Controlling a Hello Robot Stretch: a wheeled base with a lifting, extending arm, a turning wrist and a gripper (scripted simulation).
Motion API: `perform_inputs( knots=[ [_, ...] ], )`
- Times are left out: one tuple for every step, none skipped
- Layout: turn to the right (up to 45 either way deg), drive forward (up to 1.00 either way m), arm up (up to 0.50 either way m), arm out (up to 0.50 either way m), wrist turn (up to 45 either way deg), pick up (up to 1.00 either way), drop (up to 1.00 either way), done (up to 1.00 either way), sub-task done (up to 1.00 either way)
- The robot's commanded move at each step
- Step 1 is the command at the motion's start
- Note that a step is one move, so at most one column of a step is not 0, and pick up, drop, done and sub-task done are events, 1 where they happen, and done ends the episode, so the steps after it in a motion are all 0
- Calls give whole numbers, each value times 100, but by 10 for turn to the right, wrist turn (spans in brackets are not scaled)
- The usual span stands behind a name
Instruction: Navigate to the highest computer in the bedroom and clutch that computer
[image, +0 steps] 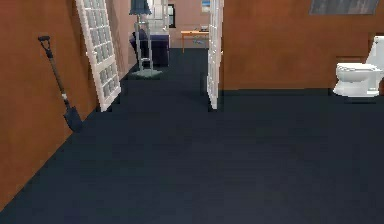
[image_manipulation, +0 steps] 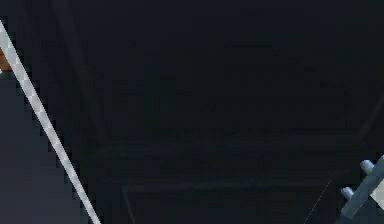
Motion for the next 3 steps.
perform_inputs(
  knots=[
    [0,100,0,0,0,0,0,0,0],
    [0,100,0,0,0,0,0,0,0],
    [-30,0,0,0,0,0,0,0,0]
  ],
)
